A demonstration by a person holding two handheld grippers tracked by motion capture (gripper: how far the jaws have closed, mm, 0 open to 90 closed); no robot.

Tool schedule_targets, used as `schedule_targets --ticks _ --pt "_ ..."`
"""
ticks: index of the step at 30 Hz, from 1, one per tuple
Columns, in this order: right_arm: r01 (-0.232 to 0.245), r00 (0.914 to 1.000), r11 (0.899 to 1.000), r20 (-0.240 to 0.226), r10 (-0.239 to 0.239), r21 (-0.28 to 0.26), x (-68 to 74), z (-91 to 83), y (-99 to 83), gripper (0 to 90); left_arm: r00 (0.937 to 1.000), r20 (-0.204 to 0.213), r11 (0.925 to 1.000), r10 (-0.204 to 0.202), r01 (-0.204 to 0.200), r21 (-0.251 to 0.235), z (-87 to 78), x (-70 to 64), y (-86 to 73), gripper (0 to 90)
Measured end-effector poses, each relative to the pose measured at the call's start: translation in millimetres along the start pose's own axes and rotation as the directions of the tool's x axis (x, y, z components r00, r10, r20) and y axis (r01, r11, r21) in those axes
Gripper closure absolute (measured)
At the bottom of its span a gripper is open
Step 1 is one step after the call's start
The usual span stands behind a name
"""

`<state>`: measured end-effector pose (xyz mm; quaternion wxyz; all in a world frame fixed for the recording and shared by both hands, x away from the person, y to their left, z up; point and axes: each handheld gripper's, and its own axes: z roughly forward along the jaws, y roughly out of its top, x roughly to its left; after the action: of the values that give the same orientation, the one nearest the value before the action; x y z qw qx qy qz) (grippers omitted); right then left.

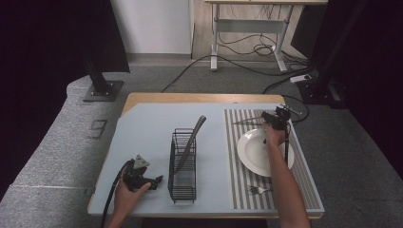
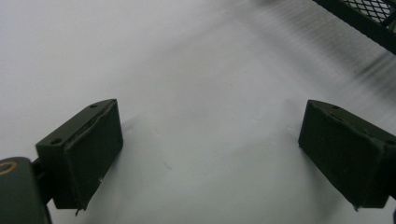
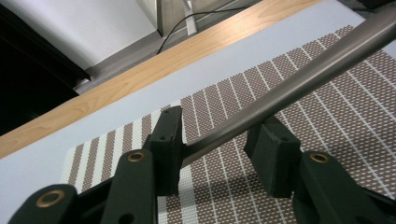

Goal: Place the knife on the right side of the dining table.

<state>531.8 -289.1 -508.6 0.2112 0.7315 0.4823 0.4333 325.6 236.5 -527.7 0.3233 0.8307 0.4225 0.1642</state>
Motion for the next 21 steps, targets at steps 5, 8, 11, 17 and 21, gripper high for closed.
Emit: schedule_targets --ticks 5,8,11,17,21 --pt "0.010 0.9999 1.000 0.014 -0.010 0.004 1.1 -0.5 0.1 55.4 1.0000 0.000 1.0000 0.000 0.000 0.000 0.0 0.0 0.0 5.6" --pt "0.014 0.9997 1.000 0.022 -0.015 0.009 1.6 -1.3 0.5 54.8 1.0000 0.000 1.0000 0.000 0.000 0.000 0.0 0.0 0.0 5.7" --pt "0.012 0.9995 1.000 0.029 -0.012 0.015 1.9 -2.5 0.8 54.5 1.0000 0.000 1.0000 0.000 0.000 0.000 0.0 0.0 0.0 5.6" --pt "0.010 0.9989 0.999 0.045 -0.012 0.040 1.7 -5.0 2.3 54.6 1.0000 0.000 1.0000 0.000 0.000 0.000 0.1 0.0 0.1 5.6" --pt "0.007 0.9981 0.998 0.060 -0.011 0.061 0.4 -6.2 2.9 56.6 1.0000 0.000 1.0000 0.000 0.000 0.000 0.0 0.0 0.1 5.6"
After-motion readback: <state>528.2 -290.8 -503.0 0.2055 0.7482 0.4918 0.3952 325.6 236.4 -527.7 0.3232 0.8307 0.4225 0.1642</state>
